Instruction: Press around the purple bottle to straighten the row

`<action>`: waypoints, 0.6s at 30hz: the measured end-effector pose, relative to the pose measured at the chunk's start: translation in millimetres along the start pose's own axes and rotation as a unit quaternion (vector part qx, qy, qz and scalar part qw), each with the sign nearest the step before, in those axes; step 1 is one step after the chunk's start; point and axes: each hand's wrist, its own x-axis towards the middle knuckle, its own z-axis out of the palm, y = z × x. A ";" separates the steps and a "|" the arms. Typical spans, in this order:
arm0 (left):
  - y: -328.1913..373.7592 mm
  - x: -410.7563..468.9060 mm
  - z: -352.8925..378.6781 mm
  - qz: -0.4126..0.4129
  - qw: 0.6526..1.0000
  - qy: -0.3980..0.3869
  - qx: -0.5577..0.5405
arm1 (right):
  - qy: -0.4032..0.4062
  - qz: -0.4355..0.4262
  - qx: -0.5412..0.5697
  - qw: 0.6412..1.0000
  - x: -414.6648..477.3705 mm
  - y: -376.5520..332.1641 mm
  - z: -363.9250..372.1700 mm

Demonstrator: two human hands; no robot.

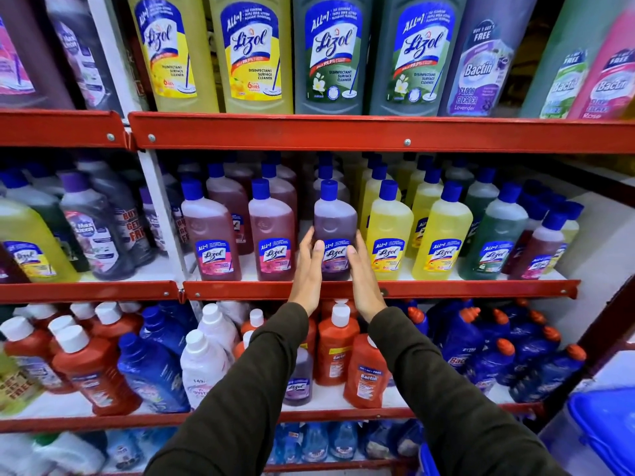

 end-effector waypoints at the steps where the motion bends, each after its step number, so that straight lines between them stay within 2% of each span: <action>1: 1.0 -2.4 -0.9 0.004 1.000 -0.003 0.015 | 0.012 0.001 -0.012 1.000 -1.8 -0.9 1.0; 4: -1.0 -14.7 -4.7 0.047 0.997 0.032 0.043 | 0.110 -0.042 -0.062 0.991 -10.8 -0.9 6.8; 6: -2.3 -23.7 -11.2 0.107 0.987 0.109 0.058 | 0.186 -0.106 -0.067 0.975 -16.0 2.4 14.8; 8: -4.0 -27.8 -21.3 0.168 0.964 0.185 0.088 | 0.201 -0.139 -0.065 0.967 -20.1 3.7 28.3; 11: -4.8 -26.8 -38.6 0.201 0.941 0.243 0.124 | 0.134 -0.138 -0.062 0.979 -22.7 -2.0 57.1; 13: -2.2 -24.1 -50.7 0.168 0.946 0.251 0.121 | 0.063 -0.096 -0.034 0.993 -21.8 -9.4 74.5; 15: -0.2 -20.9 -63.3 0.104 0.966 0.214 0.098 | 0.018 -0.054 0.001 0.998 -17.7 -18.8 87.8; 18: 4.5 -13.1 -80.8 0.011 0.990 0.130 0.050 | -0.003 0.012 0.033 0.999 -6.0 -24.9 98.6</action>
